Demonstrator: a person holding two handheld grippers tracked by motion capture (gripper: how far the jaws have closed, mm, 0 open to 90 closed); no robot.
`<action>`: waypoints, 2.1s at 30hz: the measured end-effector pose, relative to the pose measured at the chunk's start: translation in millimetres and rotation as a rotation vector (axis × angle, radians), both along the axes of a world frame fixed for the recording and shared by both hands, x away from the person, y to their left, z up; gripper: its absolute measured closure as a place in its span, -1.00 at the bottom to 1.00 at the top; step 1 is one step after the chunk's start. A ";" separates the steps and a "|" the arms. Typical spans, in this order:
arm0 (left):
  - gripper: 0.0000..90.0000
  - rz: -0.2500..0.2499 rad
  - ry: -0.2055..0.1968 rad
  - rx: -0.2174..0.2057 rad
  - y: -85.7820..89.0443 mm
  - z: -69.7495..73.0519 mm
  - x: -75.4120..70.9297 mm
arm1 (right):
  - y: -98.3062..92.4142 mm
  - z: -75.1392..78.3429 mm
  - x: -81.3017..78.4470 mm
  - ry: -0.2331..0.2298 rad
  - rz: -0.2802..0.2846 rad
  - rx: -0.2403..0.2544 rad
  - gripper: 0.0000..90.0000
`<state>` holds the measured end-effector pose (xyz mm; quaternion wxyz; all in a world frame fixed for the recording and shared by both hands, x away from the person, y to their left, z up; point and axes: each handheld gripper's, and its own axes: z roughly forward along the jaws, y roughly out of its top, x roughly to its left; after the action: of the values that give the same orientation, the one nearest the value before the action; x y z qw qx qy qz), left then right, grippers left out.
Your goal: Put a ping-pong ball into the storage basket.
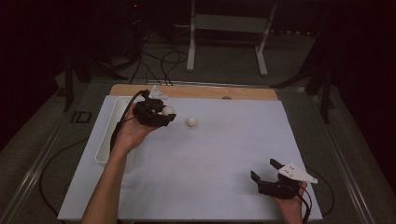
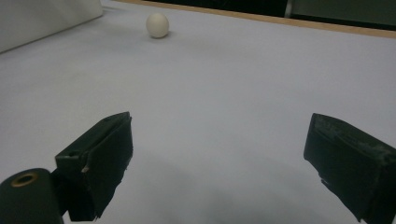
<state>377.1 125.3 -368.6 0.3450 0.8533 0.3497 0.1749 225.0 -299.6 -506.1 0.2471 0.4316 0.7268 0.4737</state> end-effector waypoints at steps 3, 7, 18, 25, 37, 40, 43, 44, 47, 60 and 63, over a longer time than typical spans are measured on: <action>0.14 0.004 0.001 0.001 2.5 0.0 -0.6 | 0.3 -0.1 0.0 0.000 0.000 0.000 -0.83; 0.14 0.009 0.000 0.000 5.0 0.0 -0.7 | 0.3 0.0 -0.1 0.000 0.000 0.000 -0.83; 0.14 0.025 0.001 0.008 13.1 -0.1 -1.2 | 0.5 -0.2 -0.1 0.000 0.001 0.002 -0.83; 0.14 0.036 0.001 0.011 18.5 0.2 -1.3 | 0.7 -0.4 0.2 0.001 0.003 0.001 -0.83; 0.14 0.049 0.000 0.004 28.2 0.5 -1.8 | 0.4 -0.7 0.5 0.003 0.002 0.002 -0.83; 0.14 0.052 0.000 0.005 29.6 0.6 -1.7 | 0.2 -0.6 0.4 0.002 0.002 0.001 -0.83; 0.14 0.057 -0.001 -0.002 31.9 1.5 -1.8 | 0.2 -0.7 0.4 0.004 0.001 0.002 -0.83; 0.14 0.057 -0.001 -0.002 31.9 1.5 -1.8 | 0.2 -0.7 0.4 0.004 0.001 0.002 -0.83; 0.14 0.055 -0.001 0.004 33.5 2.2 -1.9 | 0.2 -0.6 0.4 0.002 0.002 0.001 -0.83; 0.14 0.072 -0.006 0.001 40.5 3.0 -3.6 | 0.0 -0.4 0.0 0.001 -0.001 0.001 -0.83; 0.14 0.076 -0.006 0.000 41.7 3.1 -3.7 | 0.1 -0.4 0.0 0.001 -0.001 0.001 -0.83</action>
<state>373.4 167.0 -365.4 0.3392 0.8388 0.3811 0.1904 225.0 -299.5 -506.5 0.2470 0.4324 0.7264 0.4737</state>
